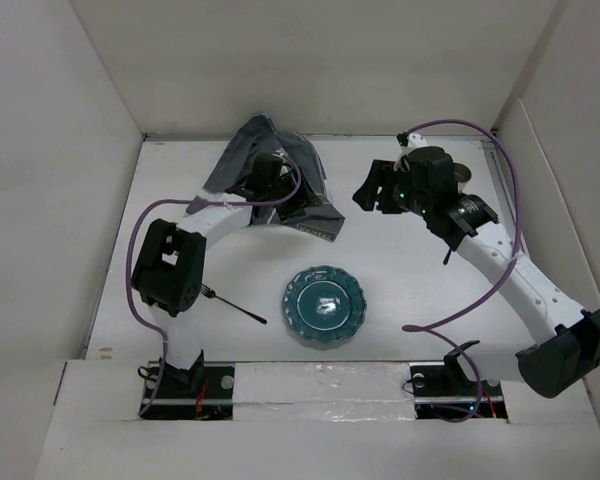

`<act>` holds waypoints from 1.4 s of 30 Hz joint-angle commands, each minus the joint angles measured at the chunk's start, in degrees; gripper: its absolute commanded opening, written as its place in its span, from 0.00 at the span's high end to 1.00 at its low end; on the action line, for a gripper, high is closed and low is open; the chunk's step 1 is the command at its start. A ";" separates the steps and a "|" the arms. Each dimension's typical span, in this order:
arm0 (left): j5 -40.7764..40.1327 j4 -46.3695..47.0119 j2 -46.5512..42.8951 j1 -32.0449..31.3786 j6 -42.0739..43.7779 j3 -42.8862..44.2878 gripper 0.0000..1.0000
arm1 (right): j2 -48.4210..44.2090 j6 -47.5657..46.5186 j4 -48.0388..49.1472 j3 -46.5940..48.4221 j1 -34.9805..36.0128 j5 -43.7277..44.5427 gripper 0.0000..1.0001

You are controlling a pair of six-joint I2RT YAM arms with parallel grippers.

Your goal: Set the dinner table for one person

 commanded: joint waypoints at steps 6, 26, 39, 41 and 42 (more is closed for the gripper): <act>-23.88 -6.86 -19.26 10.74 10.49 -8.02 0.49 | 3.84 1.57 1.90 -1.51 -1.03 -0.47 1.00; -6.87 3.86 -5.85 36.19 3.45 -17.11 0.46 | 3.23 2.71 3.40 -6.87 0.20 -2.75 0.58; -15.74 5.18 -0.22 36.19 0.19 -13.68 0.63 | 4.54 4.38 6.03 -10.38 0.20 -1.35 0.47; -16.09 5.79 0.04 36.19 0.10 -12.98 0.67 | 6.21 5.70 8.40 -10.82 -0.94 -1.96 0.43; -16.44 5.80 0.13 36.19 0.19 -12.63 0.75 | 8.48 6.22 9.11 -10.91 -1.81 -2.75 0.42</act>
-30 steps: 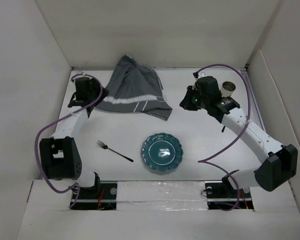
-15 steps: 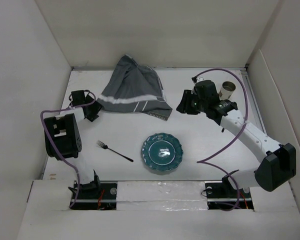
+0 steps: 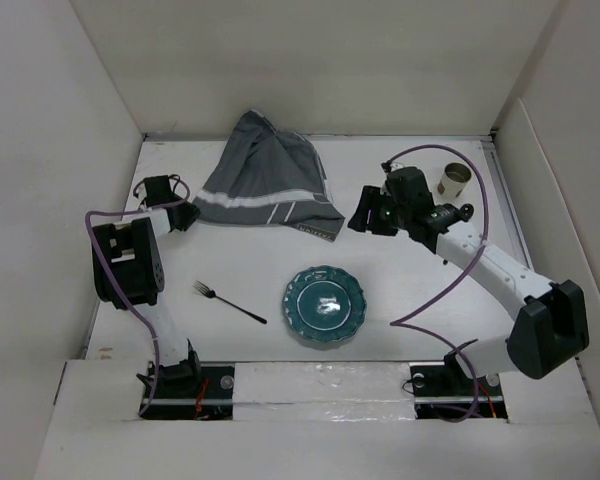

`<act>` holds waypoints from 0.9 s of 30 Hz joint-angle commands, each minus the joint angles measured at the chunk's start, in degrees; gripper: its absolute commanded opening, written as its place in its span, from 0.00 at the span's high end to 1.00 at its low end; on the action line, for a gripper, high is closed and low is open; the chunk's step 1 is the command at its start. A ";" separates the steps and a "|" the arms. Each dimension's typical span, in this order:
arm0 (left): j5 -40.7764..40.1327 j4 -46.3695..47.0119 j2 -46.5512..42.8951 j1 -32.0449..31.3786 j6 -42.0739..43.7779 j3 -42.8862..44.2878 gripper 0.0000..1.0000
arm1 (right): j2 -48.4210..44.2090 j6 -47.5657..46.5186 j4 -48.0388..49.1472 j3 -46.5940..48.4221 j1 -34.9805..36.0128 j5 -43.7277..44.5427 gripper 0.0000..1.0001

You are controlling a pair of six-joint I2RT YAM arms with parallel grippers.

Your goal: Set the dinner table for one person

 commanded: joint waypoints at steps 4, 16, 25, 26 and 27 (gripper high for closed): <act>-3.36 0.00 0.44 0.07 1.13 4.32 0.93 | 11.49 5.23 6.95 1.88 -3.86 -3.20 0.49; -0.37 -0.61 -6.06 0.07 3.86 6.61 1.00 | 27.95 9.55 12.05 8.65 -3.78 -7.60 0.50; 2.44 -0.44 -6.50 0.07 3.34 7.93 1.00 | 35.34 13.94 14.08 10.76 -1.93 -9.62 0.52; 2.70 -0.26 -6.50 0.07 3.07 8.02 1.00 | 35.95 14.20 14.08 11.11 -1.93 -9.97 0.53; 2.97 -0.26 -6.59 0.07 2.90 8.28 1.00 | 36.83 14.73 13.90 11.55 -1.41 -10.23 0.56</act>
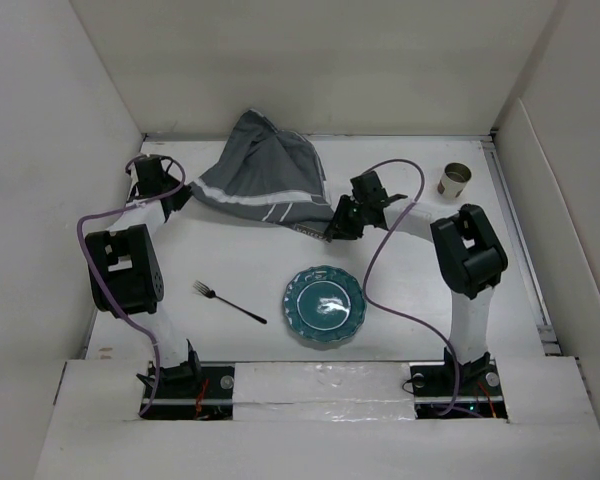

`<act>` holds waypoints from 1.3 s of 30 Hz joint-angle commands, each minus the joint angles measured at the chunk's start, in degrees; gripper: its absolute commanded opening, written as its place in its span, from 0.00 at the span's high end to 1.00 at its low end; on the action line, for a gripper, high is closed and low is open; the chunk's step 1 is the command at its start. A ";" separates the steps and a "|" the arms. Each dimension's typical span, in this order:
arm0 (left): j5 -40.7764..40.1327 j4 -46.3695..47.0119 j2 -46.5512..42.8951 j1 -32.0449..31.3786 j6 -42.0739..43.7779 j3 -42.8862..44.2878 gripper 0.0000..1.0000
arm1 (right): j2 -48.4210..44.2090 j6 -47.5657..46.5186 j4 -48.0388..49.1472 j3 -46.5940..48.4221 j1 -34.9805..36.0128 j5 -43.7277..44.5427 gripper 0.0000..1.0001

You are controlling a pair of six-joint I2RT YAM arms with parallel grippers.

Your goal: Set the dinner table for one person

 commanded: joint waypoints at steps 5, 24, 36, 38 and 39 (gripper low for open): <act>2.51 0.59 -4.15 0.07 -0.93 3.63 1.00 | 0.86 3.46 0.56 3.63 0.91 4.22 1.00; 7.52 -1.79 -19.71 -2.31 -6.99 28.32 1.00 | -31.12 -26.23 -13.16 26.74 0.39 41.85 1.00; 7.70 1.29 -15.26 -2.31 -11.56 34.65 1.00 | -23.17 -32.40 -7.62 41.84 -4.78 41.18 1.00; 8.05 2.08 -14.27 -2.31 -11.92 34.83 1.00 | -20.08 -32.40 -7.70 44.47 -6.02 40.28 1.00; 9.27 2.34 -12.87 -2.31 -12.35 35.36 1.00 | -18.15 -32.31 -8.40 46.41 -6.64 39.49 1.00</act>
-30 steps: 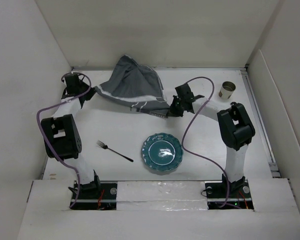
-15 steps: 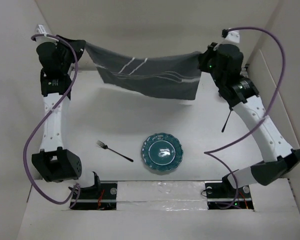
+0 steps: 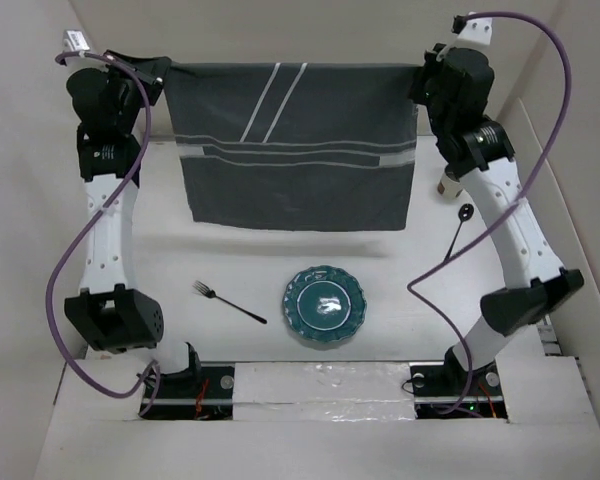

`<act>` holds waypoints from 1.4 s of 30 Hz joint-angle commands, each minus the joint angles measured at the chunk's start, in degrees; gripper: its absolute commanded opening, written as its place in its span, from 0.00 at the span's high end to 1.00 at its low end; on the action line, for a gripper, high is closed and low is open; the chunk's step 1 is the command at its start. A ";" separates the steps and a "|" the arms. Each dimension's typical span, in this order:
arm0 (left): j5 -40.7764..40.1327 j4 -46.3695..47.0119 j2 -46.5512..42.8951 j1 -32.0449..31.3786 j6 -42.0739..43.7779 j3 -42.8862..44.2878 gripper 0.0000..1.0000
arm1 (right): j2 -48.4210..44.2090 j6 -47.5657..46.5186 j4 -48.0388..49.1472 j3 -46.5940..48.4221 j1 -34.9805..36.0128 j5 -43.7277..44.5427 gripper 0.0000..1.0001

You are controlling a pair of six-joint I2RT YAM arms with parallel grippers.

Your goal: Set the dinner table for one person

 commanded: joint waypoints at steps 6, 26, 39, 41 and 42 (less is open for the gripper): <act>3.59 0.46 15.31 0.34 -3.16 13.95 1.00 | 17.56 -1.03 -1.45 24.73 -6.36 -5.85 1.00; 11.42 26.39 -2.69 2.71 2.18 -51.64 1.00 | -5.26 12.40 15.95 -46.99 -8.03 -16.66 1.00; 11.24 29.13 -1.29 2.71 5.97 -69.10 1.00 | -2.27 18.57 8.66 -60.90 -7.50 -17.63 0.90; 10.98 27.12 -2.08 2.71 7.20 -69.80 1.00 | -4.10 19.18 8.66 -63.53 -7.50 -17.89 0.90; 10.63 26.23 -2.78 2.71 7.73 -70.24 1.00 | -4.55 19.27 8.66 -64.33 -7.50 -18.85 0.90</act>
